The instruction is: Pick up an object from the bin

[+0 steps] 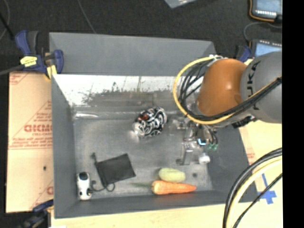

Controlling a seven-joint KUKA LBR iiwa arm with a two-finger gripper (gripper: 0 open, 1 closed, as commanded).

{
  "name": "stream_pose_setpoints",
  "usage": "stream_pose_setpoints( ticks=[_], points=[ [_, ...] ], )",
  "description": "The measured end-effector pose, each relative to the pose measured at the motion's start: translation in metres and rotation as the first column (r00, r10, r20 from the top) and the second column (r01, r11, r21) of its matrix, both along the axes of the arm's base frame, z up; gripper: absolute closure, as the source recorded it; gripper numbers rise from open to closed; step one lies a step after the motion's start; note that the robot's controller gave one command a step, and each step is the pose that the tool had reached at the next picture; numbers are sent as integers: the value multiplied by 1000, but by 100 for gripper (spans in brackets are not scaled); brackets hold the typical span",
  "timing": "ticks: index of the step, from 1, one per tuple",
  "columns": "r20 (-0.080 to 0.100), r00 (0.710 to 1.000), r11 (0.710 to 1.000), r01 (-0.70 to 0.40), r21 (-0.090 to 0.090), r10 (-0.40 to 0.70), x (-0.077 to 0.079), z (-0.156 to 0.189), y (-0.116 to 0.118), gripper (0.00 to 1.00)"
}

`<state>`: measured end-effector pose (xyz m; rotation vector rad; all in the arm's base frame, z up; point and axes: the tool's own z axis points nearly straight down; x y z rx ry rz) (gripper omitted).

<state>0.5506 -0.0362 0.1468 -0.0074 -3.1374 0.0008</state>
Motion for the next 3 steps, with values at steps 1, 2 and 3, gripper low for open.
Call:
stream_pose_setpoints(
  ticks=[1, 2, 3],
  points=[
    [6, 1000, 1000, -1, 0, 1, 1, 4, 0, 0],
    [13, 998, 999, -53, -2, 53, -29, -34, 3, 0],
    [5, 974, 974, -225, -2, 225, -47, -61, 11, 0]
  ],
)
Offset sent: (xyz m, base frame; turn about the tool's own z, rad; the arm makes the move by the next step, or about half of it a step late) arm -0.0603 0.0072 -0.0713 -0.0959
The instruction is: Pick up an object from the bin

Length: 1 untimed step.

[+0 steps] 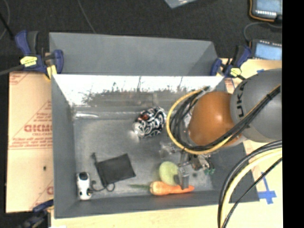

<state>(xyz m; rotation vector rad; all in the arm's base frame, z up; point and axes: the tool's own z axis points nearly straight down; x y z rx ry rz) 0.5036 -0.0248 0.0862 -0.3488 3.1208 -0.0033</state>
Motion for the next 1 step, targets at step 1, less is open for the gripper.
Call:
stream_pose_setpoints(
  ticks=[1],
  points=[
    [7, 972, 972, -234, -2, 234, 1, -14, 1, 100]
  ],
)
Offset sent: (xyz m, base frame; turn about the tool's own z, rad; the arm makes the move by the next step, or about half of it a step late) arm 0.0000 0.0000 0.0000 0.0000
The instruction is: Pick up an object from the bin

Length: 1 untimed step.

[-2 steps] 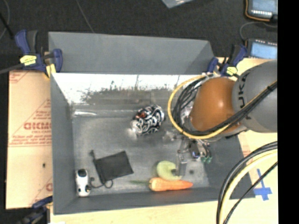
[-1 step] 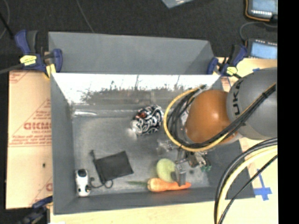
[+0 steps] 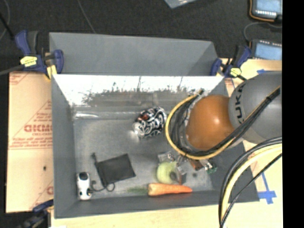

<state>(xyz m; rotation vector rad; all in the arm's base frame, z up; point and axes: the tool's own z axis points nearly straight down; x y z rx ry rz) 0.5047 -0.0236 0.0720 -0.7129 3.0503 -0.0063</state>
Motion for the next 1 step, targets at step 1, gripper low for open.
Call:
stream_pose_setpoints(
  ticks=[1],
  points=[
    [0, 1000, 1000, 0, 0, 0, 0, 0, 0, 100]
  ],
)
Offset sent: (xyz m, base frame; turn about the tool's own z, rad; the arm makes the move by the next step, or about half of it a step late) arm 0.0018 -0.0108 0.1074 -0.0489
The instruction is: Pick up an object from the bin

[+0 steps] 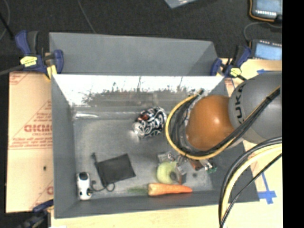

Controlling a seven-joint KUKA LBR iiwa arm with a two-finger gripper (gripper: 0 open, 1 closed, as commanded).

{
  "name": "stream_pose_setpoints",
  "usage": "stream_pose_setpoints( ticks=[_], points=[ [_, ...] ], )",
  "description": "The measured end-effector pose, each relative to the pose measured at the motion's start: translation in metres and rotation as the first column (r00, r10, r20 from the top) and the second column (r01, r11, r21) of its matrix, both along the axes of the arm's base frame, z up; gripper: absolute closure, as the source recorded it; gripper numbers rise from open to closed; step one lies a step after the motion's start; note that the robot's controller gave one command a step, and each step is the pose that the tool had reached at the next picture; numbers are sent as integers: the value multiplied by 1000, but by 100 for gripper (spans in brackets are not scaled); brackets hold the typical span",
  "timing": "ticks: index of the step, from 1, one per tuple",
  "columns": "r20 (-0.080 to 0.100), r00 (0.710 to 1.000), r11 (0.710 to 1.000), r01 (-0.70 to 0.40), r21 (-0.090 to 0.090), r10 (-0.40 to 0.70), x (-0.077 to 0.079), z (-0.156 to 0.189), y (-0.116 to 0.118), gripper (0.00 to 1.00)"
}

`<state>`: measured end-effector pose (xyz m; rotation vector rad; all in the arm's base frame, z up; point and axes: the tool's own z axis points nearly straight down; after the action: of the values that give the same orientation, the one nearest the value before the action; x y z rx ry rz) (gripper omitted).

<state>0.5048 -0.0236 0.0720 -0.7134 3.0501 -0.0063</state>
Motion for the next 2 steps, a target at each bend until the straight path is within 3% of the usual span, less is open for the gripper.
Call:
stream_pose_setpoints(
  ticks=[1, 2],
  points=[
    [3, 999, 999, -45, 0, 45, 3, 108, -11, 100],
    [3, 999, 999, -45, 0, 45, 3, 108, -11, 100]
  ],
)
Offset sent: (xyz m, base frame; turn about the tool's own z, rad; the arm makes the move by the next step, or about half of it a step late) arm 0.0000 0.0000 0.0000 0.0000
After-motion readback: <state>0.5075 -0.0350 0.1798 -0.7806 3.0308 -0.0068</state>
